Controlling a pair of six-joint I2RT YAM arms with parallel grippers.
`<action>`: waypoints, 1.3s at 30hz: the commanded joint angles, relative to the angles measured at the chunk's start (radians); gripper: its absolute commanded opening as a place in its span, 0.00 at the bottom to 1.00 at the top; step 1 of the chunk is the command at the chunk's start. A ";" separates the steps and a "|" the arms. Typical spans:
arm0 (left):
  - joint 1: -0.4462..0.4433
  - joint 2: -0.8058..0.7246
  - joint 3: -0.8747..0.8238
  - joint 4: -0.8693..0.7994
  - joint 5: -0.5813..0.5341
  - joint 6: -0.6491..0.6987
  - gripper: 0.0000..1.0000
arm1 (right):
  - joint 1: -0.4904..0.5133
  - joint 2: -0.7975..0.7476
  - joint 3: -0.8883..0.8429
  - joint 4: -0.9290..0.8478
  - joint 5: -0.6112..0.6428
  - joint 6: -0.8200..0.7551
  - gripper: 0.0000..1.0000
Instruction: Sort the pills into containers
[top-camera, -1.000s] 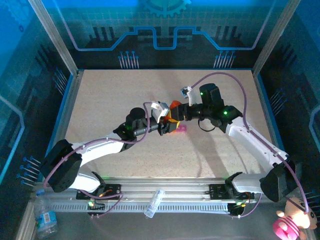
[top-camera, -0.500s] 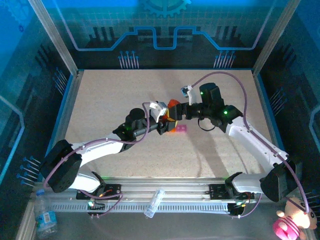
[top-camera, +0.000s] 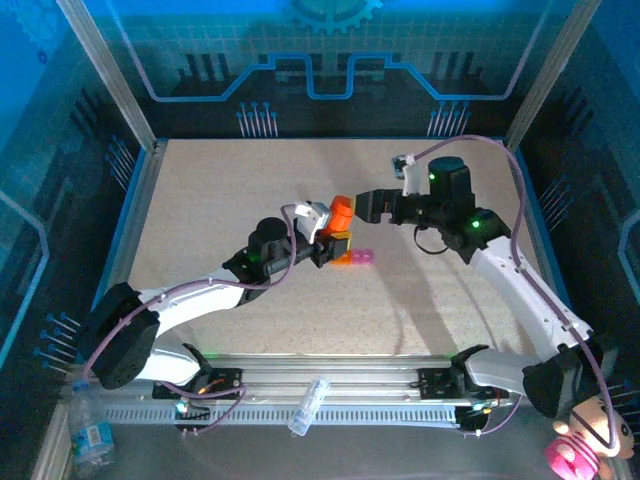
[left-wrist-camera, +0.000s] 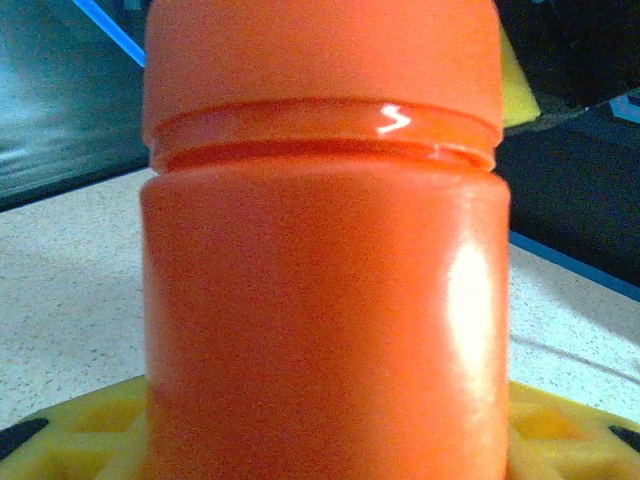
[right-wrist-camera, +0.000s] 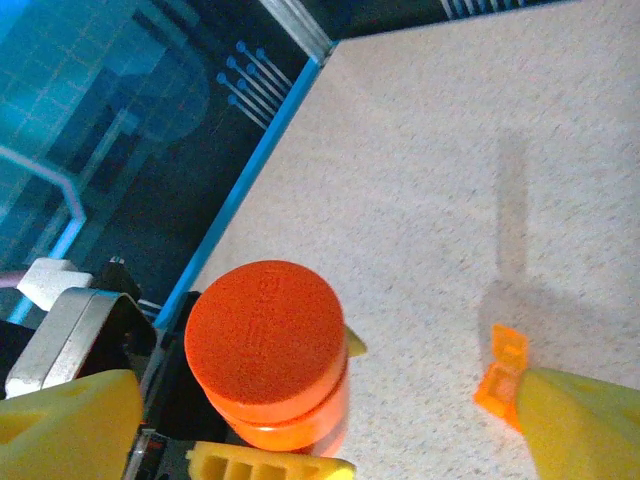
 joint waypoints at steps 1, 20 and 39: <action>0.005 -0.050 -0.019 0.009 -0.029 0.029 0.00 | -0.011 -0.022 0.018 -0.031 0.079 0.007 1.00; 0.005 -0.089 -0.010 -0.102 -0.060 0.081 0.00 | 0.060 0.025 -0.024 0.105 0.087 0.228 0.87; 0.005 -0.080 -0.009 -0.070 -0.015 0.065 0.00 | 0.162 0.107 0.003 0.122 0.080 0.216 0.85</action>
